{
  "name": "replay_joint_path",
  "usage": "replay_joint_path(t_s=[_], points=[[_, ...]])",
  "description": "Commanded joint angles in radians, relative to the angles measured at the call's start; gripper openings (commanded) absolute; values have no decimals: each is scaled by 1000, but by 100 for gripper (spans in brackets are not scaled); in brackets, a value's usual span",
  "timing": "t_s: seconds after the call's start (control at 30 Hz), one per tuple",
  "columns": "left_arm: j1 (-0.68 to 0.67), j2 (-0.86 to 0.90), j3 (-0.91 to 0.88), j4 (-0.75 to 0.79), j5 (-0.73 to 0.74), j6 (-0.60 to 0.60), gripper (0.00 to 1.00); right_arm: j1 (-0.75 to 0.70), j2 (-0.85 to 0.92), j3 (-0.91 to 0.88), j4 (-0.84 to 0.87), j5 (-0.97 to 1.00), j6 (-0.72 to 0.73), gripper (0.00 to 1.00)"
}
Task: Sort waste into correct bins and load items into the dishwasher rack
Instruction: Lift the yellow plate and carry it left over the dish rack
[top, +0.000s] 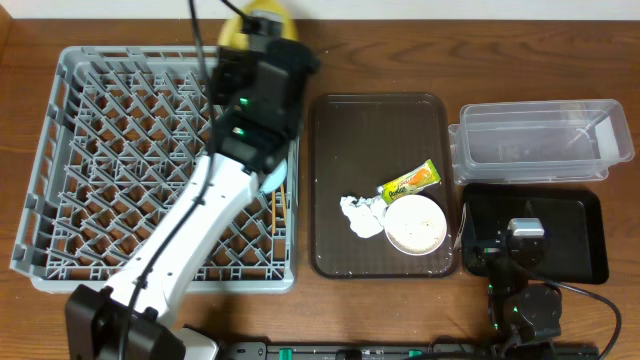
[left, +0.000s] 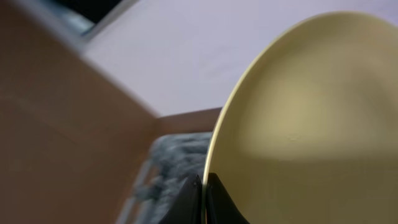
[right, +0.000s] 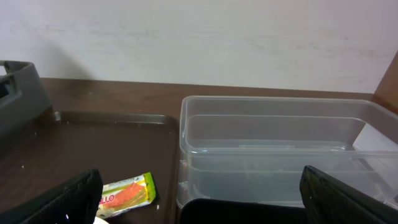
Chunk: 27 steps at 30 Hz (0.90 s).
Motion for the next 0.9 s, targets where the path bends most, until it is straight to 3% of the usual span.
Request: replay_joint_path(t_s=[0.0,0.27,0.87], points=[[89,-2,8,2,-106,71,6,-7,0,-2,-2,3,-5,99],[194,42,-19,2,-87,70,6,-7,0,-1,-2,3,-5,99],[182,256,-25,13,-98,77,6,-7,0,-1,-2,3,-5,99]])
